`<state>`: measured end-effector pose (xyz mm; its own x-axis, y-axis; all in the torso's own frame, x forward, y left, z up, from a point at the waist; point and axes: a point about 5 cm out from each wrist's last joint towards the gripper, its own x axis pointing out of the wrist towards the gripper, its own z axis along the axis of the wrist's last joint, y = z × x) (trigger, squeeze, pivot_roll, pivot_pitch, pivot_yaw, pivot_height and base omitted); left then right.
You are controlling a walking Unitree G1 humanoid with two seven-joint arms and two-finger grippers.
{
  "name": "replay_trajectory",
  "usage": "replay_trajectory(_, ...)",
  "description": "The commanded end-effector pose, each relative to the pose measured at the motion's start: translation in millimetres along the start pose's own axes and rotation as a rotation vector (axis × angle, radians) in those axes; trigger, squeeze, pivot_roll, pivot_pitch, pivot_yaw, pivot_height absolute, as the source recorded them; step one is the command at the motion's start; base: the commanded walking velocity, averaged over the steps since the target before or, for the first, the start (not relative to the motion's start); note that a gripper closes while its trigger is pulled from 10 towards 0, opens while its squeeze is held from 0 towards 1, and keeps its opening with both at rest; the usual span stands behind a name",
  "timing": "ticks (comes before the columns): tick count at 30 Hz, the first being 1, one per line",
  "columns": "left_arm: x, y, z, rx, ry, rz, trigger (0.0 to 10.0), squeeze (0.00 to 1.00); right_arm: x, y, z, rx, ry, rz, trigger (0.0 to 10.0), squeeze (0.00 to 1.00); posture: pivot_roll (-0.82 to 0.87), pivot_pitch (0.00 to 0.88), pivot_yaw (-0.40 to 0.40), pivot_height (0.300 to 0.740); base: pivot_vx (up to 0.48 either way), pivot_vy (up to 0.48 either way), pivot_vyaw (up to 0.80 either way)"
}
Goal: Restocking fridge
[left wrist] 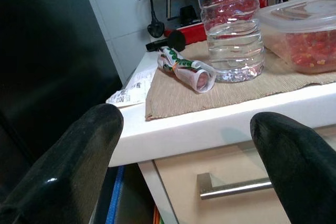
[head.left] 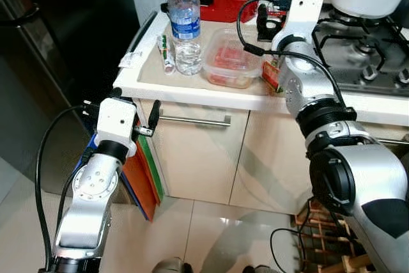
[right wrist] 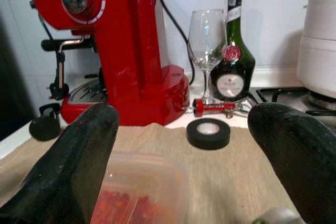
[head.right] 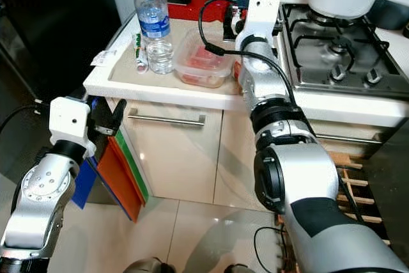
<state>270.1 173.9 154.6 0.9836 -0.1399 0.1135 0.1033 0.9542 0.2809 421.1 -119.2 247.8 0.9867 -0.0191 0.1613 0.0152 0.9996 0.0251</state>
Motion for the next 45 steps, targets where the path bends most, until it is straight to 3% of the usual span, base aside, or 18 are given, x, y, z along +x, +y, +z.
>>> replay_trajectory(1, 2.0, -0.2, 3.5, 0.006, -0.007, -0.004, 10.0, 0.00, 1.1, 1.4, 1.6, 0.014, 0.012, -0.003, 10.0, 0.00, 0.15, 0.037, 0.039, 0.740, 0.000, 0.000, 0.00)
replay_trajectory(9, 7.1, -5.6, 3.5, -0.007, -0.011, -0.010, 10.0, 0.00, 0.4, -5.8, -4.4, 0.011, 0.044, -0.027, 10.0, 0.00, 0.13, 0.025, 0.036, 0.740, 0.000, 0.000, 0.00)
replay_trajectory(20, 13.4, -7.4, 4.2, -0.017, -0.018, -0.001, 10.0, 0.00, 3.6, -11.9, 5.5, -0.024, 0.026, -0.059, 10.0, 0.00, 0.12, 0.009, 0.032, 0.740, 0.000, 0.000, 0.00)
replay_trajectory(45, 16.8, -7.4, 4.5, -0.021, -0.020, -0.002, 10.0, 0.00, -2.9, -18.0, -27.0, -0.007, 0.234, -0.088, 10.0, 0.00, 0.11, 0.009, 0.039, 0.740, 0.000, 0.000, 0.00)
